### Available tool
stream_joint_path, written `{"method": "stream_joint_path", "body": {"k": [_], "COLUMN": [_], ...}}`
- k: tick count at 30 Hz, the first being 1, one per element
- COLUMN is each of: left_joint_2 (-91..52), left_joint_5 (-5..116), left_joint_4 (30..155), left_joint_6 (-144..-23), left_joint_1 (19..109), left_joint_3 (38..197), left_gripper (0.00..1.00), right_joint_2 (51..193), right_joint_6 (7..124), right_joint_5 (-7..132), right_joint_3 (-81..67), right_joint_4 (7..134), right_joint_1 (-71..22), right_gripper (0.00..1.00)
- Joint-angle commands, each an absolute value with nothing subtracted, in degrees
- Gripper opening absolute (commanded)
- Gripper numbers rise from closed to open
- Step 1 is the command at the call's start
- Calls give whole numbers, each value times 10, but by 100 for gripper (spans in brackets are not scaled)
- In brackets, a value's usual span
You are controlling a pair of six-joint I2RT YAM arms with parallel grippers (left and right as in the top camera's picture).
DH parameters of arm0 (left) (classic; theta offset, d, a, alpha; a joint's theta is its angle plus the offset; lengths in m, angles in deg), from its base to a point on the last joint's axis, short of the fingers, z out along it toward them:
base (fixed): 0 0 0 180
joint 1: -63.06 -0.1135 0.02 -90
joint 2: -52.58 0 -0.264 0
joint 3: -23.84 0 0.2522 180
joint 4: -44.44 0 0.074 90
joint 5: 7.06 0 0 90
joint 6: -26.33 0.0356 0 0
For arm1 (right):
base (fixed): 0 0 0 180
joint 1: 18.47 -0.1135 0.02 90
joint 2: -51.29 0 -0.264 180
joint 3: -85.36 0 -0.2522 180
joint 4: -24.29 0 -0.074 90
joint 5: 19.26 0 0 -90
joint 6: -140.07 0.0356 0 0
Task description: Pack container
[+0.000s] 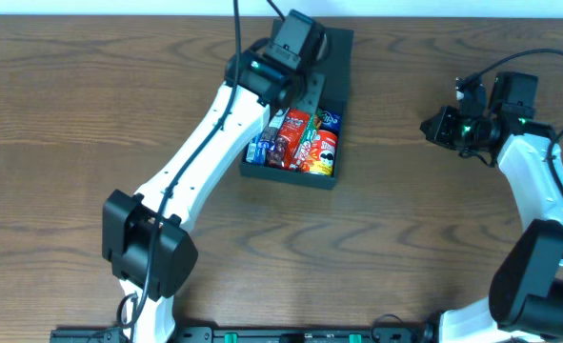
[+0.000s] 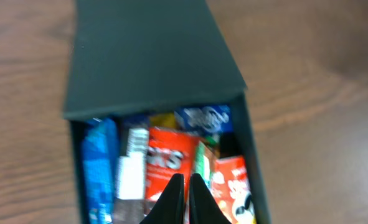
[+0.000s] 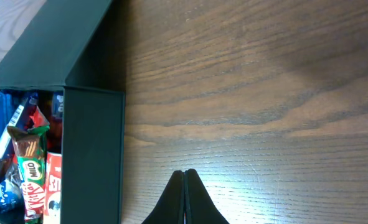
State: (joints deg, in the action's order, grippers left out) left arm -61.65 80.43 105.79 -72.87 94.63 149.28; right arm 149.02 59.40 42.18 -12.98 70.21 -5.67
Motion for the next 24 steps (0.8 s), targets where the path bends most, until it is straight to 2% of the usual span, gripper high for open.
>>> {"method": "stream_joint_path", "body": {"k": [1,5,8,10,16,19,24], "left_joint_2": [-615,-635,-650,-651,-653,-655,-706], "left_joint_5": [825,705,567,531,557,564,556], "left_joint_4": [1064,1064,1075,1087,1150,1142,1114], "left_joint_6": [-733,-724,-682,-688,-735,-735,-745], "left_joint_1": [906,840,792,767,702,690,675], "left_joint_3": [1497,1484,1483,1483,1482,1473,1459], "left_gripper": [6,6,6,6,6,6,6], "right_joint_2": [1482,1488,1488,1488,1488,1488,1488], "right_joint_6": [582,588,588,596,605,645,648], "right_joint_5": [402,377,359,342,292,268,268], "right_joint_3": [-130,-130,-130,-130,-130,-131,-131], "right_joint_4": [701,704,715,725,736,734,700], "right_joint_1": [-56,-61,-65,-65,-65,-66,-101], "right_gripper": [1,1,4,5,1,2,2]}}
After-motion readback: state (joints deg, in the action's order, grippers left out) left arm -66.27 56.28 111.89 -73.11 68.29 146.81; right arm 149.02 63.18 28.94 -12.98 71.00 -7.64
